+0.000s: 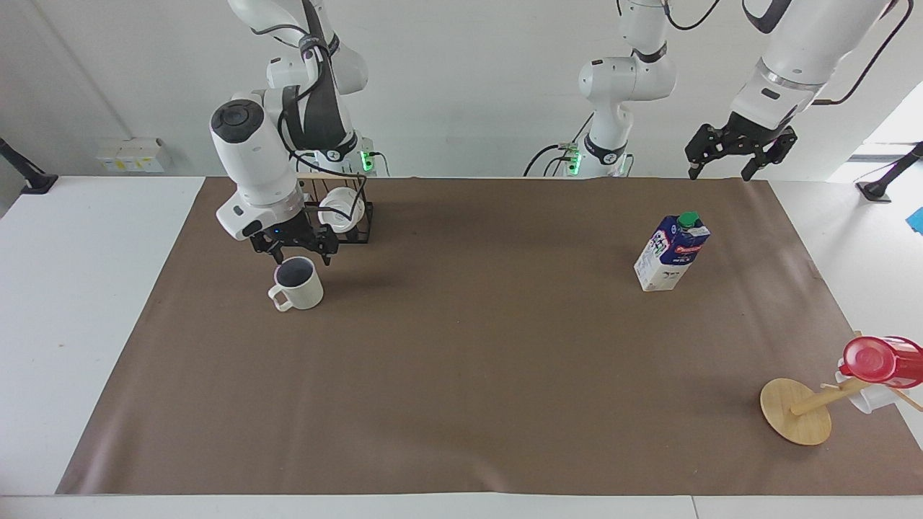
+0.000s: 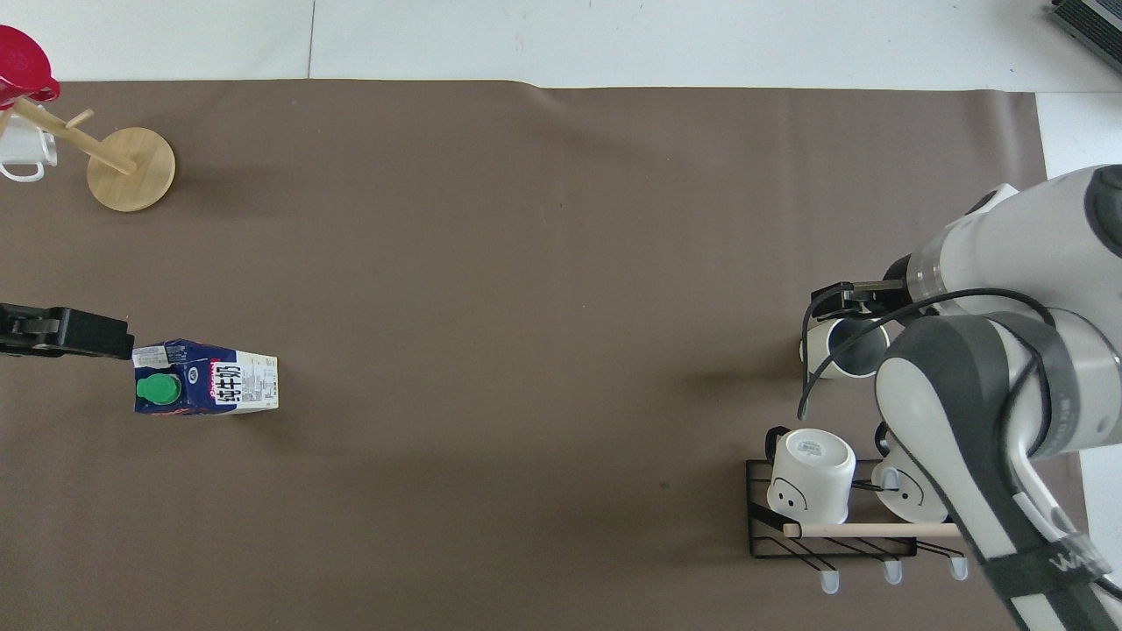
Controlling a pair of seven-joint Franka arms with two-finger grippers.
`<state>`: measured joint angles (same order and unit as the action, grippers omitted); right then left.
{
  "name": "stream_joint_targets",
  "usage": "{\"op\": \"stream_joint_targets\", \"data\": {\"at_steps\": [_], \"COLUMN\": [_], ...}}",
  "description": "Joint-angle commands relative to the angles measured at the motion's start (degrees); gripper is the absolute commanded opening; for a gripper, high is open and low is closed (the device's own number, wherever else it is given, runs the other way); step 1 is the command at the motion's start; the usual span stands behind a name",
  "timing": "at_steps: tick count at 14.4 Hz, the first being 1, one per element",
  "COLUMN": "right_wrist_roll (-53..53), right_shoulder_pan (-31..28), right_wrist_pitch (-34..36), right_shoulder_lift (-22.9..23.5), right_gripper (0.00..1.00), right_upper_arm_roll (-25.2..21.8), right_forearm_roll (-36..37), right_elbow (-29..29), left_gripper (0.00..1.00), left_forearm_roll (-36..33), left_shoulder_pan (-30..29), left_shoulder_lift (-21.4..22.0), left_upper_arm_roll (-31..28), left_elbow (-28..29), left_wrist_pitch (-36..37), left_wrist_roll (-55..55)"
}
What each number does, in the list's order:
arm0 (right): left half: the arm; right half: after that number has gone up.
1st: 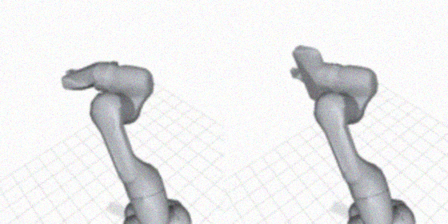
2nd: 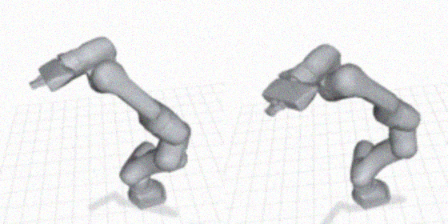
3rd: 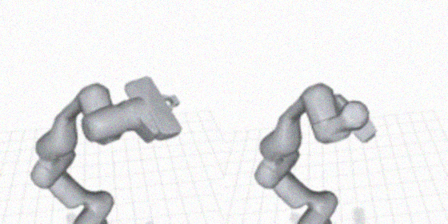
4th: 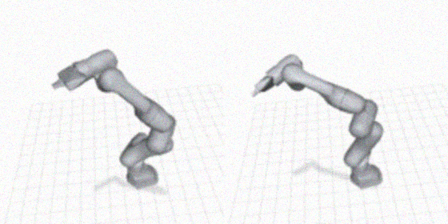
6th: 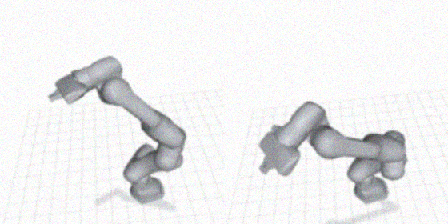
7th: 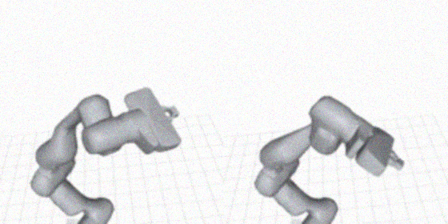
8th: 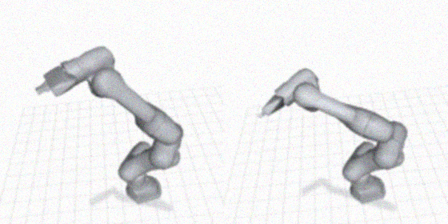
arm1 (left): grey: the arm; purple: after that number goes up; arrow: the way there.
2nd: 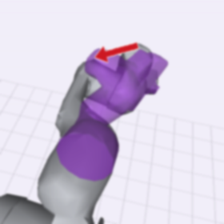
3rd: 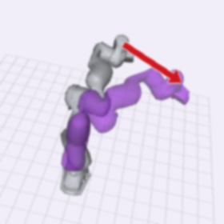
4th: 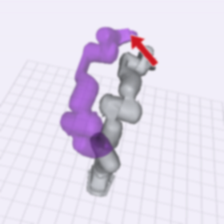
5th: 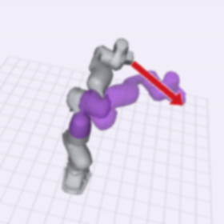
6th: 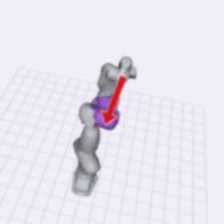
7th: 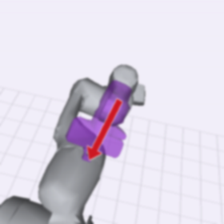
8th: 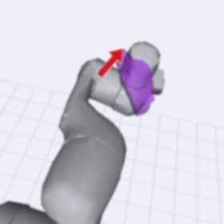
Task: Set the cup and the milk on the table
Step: 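Move the right gripper over the standalone white mug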
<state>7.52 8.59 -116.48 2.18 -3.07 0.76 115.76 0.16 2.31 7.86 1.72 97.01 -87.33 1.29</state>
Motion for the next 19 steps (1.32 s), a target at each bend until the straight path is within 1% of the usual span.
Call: {"op": "stream_joint_targets", "data": {"at_steps": [1,3,8,11,13,17,18,19], "right_wrist_roll": [-0.05,-0.14,-0.58,-0.58,-0.49,-0.58,-0.58,-0.58], "right_shoulder_pan": [-0.86,-1.03,-1.56,-1.91,-1.91,-1.91,-1.83,-1.82], "right_wrist_pitch": [-4.00,-7.61,-11.13,-11.58,-13.07,-13.52,-13.52,-13.43], "right_shoulder_lift": [0.11,1.86,4.94,6.17,7.31,7.67,7.67,7.67], "right_gripper": [1.00,1.00,1.00,1.00,1.00,1.00,0.84,0.59], "right_upper_arm_roll": [0.17,0.17,0.17,0.17,0.17,0.17,0.17,0.17], "right_forearm_roll": [-0.14,-0.14,-0.23,-0.14,-0.23,-0.23,-0.14,-0.14], "right_elbow": [4.29,5.71,5.71,5.71,5.71,5.71,5.71,5.71], "left_gripper": [1.00,1.00,1.00,1.00,1.00,1.00,1.00,1.00], "left_forearm_roll": [0.54,0.54,0.54,0.54,0.54,0.54,0.54,0.54], "left_shoulder_pan": [0.24,0.24,0.24,0.24,0.24,0.24,0.24,0.24], "left_shoulder_lift": [0.32,0.32,0.32,0.32,0.32,0.32,0.32,0.32], "left_upper_arm_roll": [-0.49,-0.49,-0.49,-0.49,-0.49,-0.49,-0.49,-0.49], "left_elbow": [-0.60,-0.69,-0.60,-0.60,-0.69,-0.60,-0.60,-0.69], "left_wrist_pitch": [1.11,1.11,1.11,1.11,1.11,1.11,1.11,1.11], "left_wrist_roll": [0.73,0.73,0.73,0.73,0.73,0.73,0.73,0.73]}}
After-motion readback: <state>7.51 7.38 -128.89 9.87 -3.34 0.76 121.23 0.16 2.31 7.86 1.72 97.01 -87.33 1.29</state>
